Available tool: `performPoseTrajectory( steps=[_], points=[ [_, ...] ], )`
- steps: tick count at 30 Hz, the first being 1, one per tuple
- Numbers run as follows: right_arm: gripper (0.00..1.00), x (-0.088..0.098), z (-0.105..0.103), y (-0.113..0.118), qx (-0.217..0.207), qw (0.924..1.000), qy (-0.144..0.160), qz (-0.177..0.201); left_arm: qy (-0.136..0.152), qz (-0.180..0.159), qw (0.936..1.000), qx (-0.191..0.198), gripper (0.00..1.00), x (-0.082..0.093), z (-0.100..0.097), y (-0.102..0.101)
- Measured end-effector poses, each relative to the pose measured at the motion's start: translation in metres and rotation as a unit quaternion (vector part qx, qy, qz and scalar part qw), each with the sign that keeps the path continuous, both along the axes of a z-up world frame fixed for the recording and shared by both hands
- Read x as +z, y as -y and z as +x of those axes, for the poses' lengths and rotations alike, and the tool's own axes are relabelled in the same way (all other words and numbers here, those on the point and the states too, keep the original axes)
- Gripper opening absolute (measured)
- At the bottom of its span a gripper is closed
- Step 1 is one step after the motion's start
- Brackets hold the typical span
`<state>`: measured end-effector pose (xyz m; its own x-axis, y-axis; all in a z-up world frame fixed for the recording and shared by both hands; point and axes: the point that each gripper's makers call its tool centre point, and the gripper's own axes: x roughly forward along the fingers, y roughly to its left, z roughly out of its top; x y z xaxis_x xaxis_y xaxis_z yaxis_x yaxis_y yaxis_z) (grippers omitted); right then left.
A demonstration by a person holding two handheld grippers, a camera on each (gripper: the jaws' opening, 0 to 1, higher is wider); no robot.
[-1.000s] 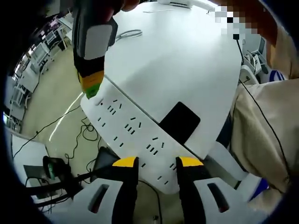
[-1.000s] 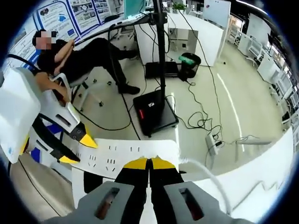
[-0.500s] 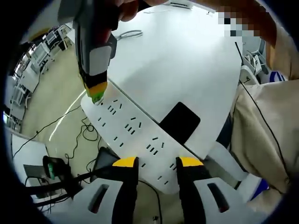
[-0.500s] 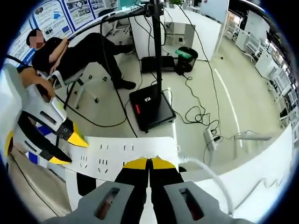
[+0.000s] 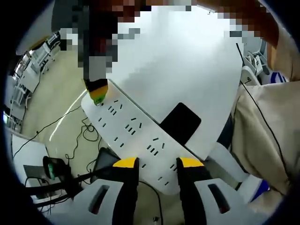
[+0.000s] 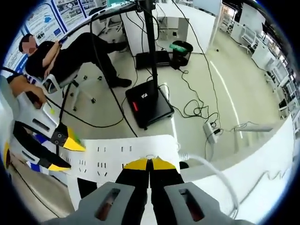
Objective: Pick up the power strip scattered on the table, fix it on the side mounting bracket of the table, and press the switch
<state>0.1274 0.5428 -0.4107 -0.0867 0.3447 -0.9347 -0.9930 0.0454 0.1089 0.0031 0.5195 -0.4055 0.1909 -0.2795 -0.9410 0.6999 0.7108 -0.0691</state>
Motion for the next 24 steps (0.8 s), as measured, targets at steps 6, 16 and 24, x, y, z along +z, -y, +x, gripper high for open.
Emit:
performPoseTrajectory(
  steps=[6,16,24],
  points=[
    [0.00,-0.001,0.002,0.000,-0.013,0.9999,-0.008,-0.004,-0.006,0.010,0.9999,0.001,0.37,0.000,0.000,0.001],
    [0.00,-0.011,0.003,0.004,-0.026,0.9993,-0.017,-0.019,-0.004,0.009,0.9999,-0.002,0.36,0.000,0.000,0.000],
    [0.00,-0.013,0.005,-0.001,-0.026,0.9995,-0.013,-0.016,-0.005,0.006,1.0000,0.000,0.37,0.000,0.000,-0.001]
  ],
)
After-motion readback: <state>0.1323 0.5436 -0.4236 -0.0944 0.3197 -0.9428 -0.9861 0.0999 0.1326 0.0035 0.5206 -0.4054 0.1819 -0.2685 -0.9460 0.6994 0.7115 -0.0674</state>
